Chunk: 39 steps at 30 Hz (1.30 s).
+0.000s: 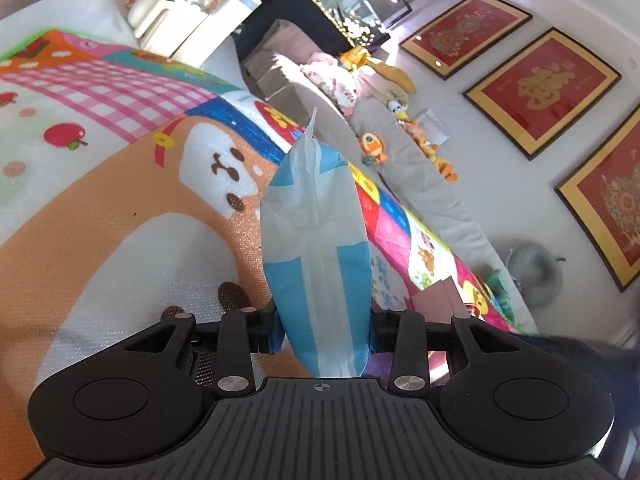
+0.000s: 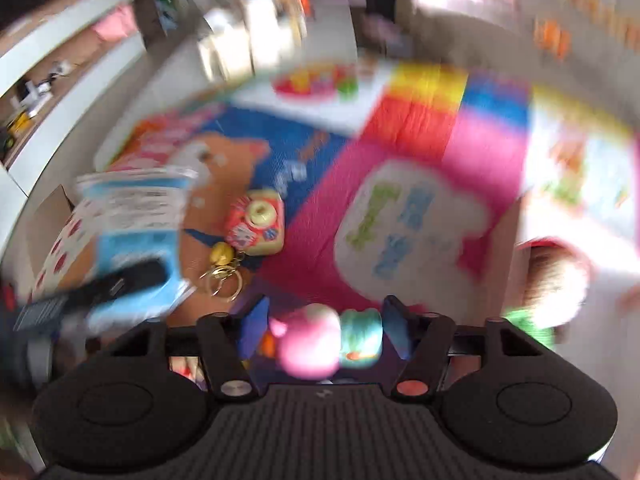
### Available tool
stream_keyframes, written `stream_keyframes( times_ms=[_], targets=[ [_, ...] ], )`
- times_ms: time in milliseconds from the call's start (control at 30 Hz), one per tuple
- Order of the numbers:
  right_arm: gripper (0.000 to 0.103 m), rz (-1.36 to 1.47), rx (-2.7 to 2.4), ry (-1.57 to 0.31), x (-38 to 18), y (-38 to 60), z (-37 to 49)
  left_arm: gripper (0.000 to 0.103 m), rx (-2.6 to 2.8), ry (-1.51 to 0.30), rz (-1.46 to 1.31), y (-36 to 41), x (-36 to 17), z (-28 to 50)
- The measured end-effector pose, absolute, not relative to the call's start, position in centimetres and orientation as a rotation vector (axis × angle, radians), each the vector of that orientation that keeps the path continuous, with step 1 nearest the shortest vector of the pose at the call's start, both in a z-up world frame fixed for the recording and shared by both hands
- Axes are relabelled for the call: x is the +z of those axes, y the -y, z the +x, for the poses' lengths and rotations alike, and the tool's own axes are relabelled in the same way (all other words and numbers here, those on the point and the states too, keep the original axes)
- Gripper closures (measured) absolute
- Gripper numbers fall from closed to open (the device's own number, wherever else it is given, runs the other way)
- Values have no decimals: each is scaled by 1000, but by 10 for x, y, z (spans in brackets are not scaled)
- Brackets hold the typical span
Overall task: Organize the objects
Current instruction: 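Carry the tissue pack to the box with the left tool while the right tool grasps the bread bun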
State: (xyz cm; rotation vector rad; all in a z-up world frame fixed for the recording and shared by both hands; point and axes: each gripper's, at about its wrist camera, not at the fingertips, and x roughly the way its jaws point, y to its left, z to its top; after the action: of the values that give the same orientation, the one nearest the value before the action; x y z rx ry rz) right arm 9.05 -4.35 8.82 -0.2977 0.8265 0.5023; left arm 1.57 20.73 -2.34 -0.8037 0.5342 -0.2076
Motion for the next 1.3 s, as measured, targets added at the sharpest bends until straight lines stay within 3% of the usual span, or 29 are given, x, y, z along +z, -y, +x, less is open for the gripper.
stream_keyframes(
  times_ms=[67,267,300,333,400,433,667,1033,1200,1267,1300],
  targets=[
    [15,-315,555,-736,97,58,47,63,-200,-524,-777,-205,-18,14],
    [11,-379,702,-761,55,59,-33,63,-252,-530,-690,-184,20,-20],
    [16,-413,690,-739,46,55,-40,63,-265,-546,-658,-178,28,-27],
    [31,-423,687,-730,41,54,-45,63,-279,-559,-619,-171,35,-37],
    [48,-371,726,-755,42,57,-48,63,-314,-581,-563,-159,44,-54],
    [51,-352,739,-757,46,63,-50,63,-330,-594,-544,-153,47,-62],
    [52,-227,639,-701,73,143,-72,63,-492,-716,-531,-112,47,-78],
    [52,52,318,-625,77,269,-80,61,-722,-732,-532,45,81,76],
    [52,119,308,-622,70,287,-77,61,-508,-1041,-581,89,36,157],
    [52,125,304,-617,67,293,-76,72,-436,-1120,-530,90,23,165],
    [52,128,299,-616,66,296,-76,71,-443,-1119,-507,89,23,164]
  ],
)
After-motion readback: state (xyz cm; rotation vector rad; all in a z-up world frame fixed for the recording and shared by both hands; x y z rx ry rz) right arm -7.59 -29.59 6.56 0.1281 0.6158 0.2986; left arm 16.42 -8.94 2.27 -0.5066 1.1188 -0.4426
